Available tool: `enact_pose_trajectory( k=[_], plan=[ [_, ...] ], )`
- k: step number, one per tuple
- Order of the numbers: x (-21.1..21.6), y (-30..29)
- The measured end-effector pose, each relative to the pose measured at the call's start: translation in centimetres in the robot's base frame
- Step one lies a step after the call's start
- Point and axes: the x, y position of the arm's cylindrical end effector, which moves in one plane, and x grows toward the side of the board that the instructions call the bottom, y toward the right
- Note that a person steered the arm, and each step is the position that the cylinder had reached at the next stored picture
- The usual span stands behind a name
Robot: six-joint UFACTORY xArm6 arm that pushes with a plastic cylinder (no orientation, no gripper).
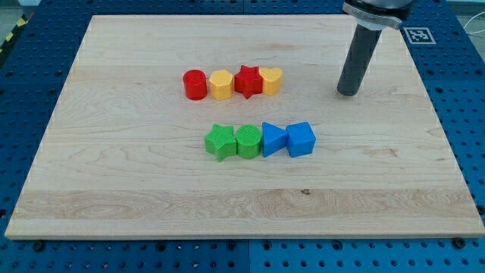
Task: Push the line of blocks to the left
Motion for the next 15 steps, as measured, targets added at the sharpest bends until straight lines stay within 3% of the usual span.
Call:
enact_pose_trajectory(
  k=[9,15],
  plan=[
    [-2.5,-6.9],
    [-2.6,-16.3]
  ],
)
